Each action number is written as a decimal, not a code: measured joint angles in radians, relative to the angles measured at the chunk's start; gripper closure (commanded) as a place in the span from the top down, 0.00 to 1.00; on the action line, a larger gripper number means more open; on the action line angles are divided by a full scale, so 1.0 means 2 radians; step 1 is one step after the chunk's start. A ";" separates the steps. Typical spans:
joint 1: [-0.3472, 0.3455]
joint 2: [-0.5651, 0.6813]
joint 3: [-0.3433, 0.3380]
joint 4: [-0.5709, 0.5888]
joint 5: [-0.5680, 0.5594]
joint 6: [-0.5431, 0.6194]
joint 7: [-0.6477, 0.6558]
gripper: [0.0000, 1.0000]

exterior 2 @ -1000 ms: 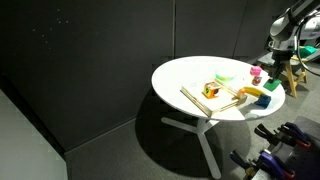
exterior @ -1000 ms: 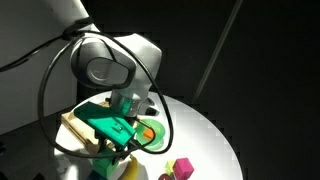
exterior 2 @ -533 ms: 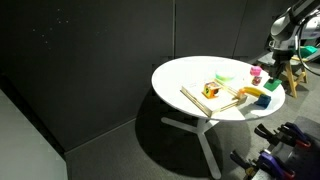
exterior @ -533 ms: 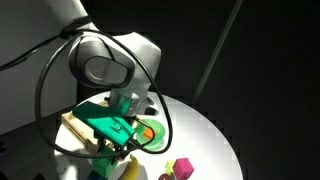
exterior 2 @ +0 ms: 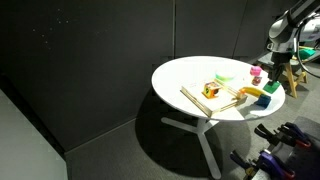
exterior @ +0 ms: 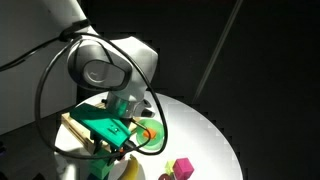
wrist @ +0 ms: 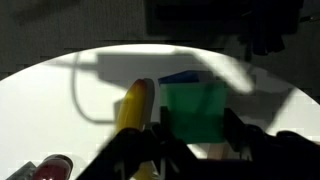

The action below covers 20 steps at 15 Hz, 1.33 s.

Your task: Take the green block from the bowl and put it on the blue block

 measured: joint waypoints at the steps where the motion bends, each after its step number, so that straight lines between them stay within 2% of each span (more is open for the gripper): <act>1: 0.001 0.001 0.000 0.000 0.000 0.000 0.000 0.30; 20: 0.008 0.027 0.004 0.003 -0.001 0.001 0.000 0.30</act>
